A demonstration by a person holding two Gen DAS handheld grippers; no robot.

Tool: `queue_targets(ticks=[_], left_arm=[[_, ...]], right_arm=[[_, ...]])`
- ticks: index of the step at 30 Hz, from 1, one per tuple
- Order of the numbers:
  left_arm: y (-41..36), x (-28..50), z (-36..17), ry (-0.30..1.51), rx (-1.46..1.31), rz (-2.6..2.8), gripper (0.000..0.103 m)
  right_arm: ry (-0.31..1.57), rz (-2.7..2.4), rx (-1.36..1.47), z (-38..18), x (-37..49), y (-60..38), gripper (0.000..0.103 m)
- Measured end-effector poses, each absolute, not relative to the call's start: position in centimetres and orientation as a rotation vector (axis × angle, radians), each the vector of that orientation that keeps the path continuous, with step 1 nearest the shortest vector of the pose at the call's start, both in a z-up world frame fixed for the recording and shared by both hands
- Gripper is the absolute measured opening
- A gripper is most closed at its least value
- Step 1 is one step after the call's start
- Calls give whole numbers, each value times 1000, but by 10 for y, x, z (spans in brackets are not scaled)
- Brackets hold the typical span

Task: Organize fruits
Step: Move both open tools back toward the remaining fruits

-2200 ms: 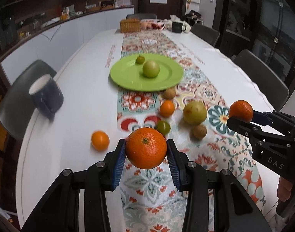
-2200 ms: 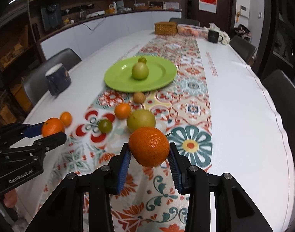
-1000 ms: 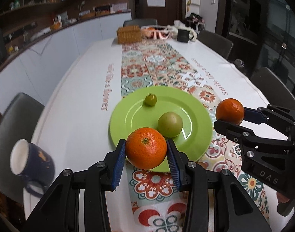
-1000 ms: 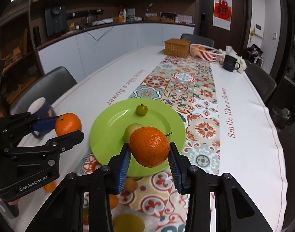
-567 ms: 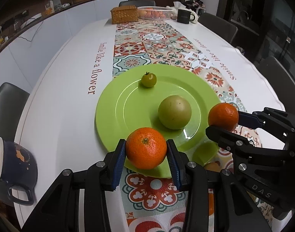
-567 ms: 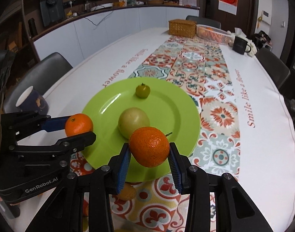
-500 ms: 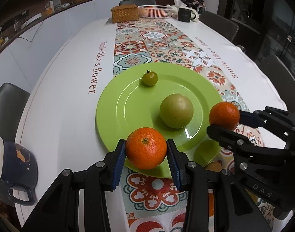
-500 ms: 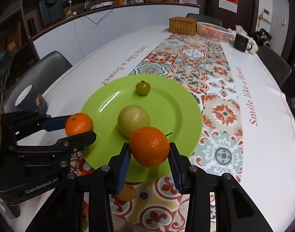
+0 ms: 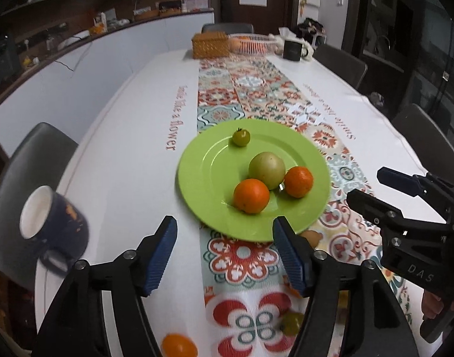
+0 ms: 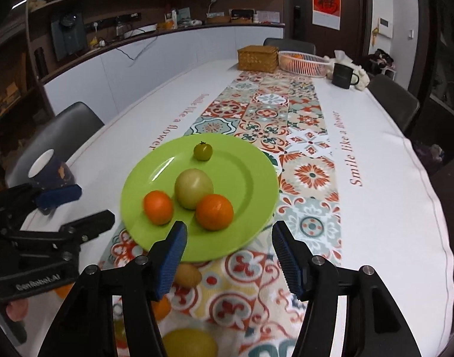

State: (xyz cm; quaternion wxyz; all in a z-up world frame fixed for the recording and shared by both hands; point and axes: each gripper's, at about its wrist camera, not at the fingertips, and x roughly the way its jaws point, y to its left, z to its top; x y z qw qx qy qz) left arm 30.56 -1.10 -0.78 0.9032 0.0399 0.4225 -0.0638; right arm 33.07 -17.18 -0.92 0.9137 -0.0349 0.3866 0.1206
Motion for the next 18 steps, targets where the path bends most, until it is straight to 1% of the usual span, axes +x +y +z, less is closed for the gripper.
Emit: queue_targets(ticks=[1,4,5,11,14,18], left_arm=[[-11,300,-4,862,84,-129,69],[-11,280,9,827,91,-128,71],[-11,272,14,813,90,-125,74],[-5,239,33,755,82,-114,81],[-1,224,38,738,79,-99,81],[5,205,42,726,78,-75,83]], right_arm=[[787,247,-76,-6,325,-172,60],[751,245,-80,5,303,-172,67],[740,244,-82,8,298,-173,67],[679,248,-85,28,260,-171,68],[656,243,-94,34,245,-169,72],[637,236,-104,39,227,-165,72]])
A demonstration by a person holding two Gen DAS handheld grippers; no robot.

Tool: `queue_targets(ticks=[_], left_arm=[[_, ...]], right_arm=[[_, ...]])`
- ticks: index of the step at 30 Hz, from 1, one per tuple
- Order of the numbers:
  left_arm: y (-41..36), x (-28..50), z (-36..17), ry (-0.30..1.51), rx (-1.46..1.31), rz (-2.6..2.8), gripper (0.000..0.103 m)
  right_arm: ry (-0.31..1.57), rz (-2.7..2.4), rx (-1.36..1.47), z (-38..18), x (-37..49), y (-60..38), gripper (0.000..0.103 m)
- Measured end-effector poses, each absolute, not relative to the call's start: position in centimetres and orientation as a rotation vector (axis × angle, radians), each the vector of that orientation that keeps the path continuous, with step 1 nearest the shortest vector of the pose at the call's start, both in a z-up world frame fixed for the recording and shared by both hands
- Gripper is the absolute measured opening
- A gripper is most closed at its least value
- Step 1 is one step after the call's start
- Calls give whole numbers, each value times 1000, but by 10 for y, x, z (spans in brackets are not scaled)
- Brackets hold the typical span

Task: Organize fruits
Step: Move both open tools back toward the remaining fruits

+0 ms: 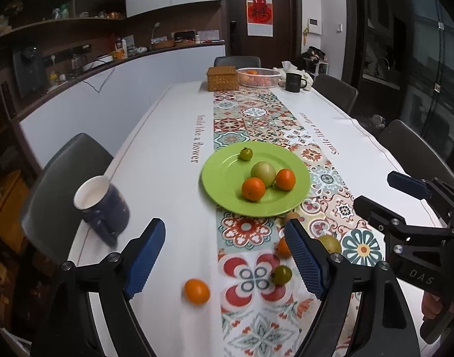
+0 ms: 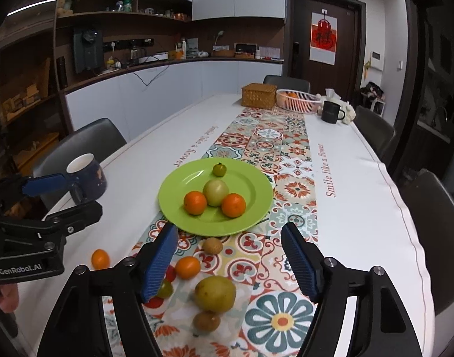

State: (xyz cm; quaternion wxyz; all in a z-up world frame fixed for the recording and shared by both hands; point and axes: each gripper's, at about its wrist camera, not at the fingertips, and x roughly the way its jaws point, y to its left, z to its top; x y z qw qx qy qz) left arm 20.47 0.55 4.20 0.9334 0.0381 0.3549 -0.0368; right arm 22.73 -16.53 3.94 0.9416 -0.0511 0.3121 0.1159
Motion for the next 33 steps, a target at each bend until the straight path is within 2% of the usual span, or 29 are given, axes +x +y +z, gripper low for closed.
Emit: queue_targets(ticks=[18,33], left_arm=[[37,143,1,799,78,18,83],[45,164,-52,897,105,4,83]], right_arm=[[715,161,-81,5,177,-154,72],[894,117,-37,-49,191,-151,72]])
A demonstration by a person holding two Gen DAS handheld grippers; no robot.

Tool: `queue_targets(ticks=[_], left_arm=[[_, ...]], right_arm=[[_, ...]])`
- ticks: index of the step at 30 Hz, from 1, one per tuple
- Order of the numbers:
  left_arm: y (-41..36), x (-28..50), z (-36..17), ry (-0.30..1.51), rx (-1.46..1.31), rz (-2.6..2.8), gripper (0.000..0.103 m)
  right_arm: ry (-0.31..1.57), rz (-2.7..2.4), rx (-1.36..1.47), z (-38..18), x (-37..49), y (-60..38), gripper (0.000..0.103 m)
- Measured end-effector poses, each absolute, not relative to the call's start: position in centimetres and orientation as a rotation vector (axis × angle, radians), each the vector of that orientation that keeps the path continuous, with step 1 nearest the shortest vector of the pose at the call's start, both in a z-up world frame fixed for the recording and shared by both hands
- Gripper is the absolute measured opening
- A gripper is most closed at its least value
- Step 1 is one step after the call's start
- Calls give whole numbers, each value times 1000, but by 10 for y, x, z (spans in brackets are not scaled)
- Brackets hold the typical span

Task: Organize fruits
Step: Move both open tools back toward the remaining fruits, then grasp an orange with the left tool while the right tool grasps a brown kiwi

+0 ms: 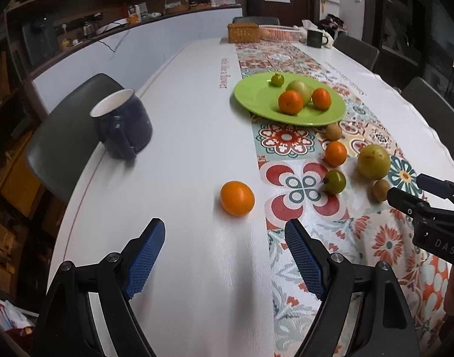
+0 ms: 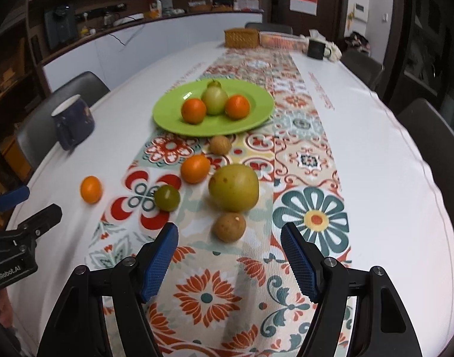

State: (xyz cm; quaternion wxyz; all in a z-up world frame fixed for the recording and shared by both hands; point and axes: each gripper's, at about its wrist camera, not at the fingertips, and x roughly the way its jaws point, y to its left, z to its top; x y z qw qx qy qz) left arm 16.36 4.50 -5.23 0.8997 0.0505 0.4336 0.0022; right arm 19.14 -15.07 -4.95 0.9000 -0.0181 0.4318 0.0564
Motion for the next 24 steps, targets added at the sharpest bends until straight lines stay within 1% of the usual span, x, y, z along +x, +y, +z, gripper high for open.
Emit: queue_targets(ticks=[6,8,10,12,14,15,17,18,20,23,24], left_arm=[[42,185,-65,901,133,-15,83],[41,191,-67,902,135,-24,83],[40,197,-69,906,136,-31,82],[40,203,-72,912,136,-35,77],[40,208,-76,926,131,-40,68],[39,210,-78,933,127,-45,66],[39,215,-83,946,118,-49,56],[39,217,-86,952,114,-47,54],[39,220,-90,970,100,-49,43],[39,222,-95,988,95,-45,34],[39,222,-95,986,97,-44,34]], right_arm=[[922,94,-37,-61,200,-152,71],[931,90,-37,-64,204,-152,66],[942,84,-36,-67,208,-153,65],[954,82,-31,-70,211,-153,61],[968,83,-28,-73,214,-152,56],[975,88,-26,-75,216,-151,54],[981,91,-32,-77,217,-149,50],[983,93,-39,-78,217,-148,48],[987,100,-44,-79,218,-147,42],[994,105,-56,-81,220,-145,36],[997,105,-58,-81,220,-145,35]])
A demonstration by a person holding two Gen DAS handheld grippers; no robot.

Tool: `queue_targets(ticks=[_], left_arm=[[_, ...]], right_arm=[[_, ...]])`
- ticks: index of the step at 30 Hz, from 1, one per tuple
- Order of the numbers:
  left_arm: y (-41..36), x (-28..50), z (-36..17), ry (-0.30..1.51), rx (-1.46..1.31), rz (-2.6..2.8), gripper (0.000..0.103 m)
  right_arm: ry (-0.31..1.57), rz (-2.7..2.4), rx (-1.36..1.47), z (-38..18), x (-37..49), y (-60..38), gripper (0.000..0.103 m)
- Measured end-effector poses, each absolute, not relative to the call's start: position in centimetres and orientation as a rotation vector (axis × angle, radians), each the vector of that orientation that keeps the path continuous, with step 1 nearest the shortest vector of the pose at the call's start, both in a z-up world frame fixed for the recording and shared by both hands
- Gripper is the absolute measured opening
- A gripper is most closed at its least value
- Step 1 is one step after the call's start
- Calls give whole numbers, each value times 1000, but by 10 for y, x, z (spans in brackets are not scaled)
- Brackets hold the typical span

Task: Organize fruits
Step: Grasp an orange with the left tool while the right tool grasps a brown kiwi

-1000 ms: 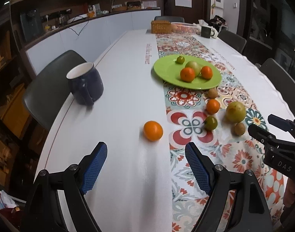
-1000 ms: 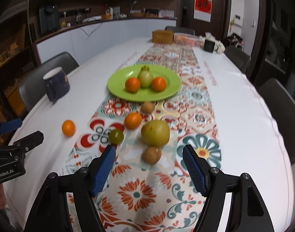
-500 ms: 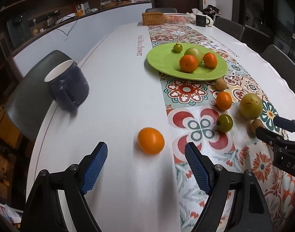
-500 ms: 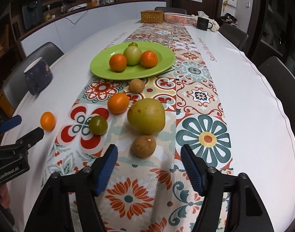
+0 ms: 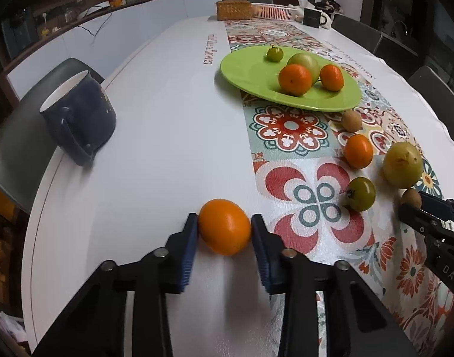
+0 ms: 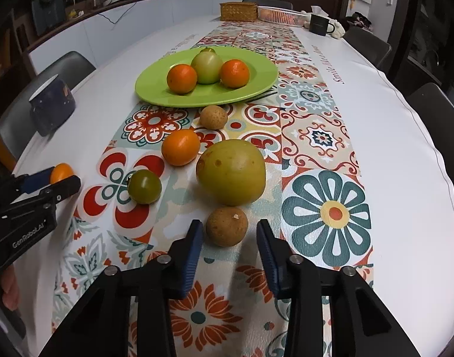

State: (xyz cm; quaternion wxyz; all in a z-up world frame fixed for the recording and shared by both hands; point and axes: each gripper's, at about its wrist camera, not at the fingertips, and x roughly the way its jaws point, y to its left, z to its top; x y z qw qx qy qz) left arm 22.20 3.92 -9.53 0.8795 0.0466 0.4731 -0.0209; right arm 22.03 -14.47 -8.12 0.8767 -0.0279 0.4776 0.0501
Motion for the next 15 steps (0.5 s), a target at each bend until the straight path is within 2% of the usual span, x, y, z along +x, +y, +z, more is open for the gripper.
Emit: queue_targets(ticks=[2,15], left_arm=[[39,222,-96,986,100,-44,34],[31,199,-78,972,86,-54,34]], right_arm=[[1001,107,-62,-82,221,-144,30],[970,147,-56,-73,211,-147,30]])
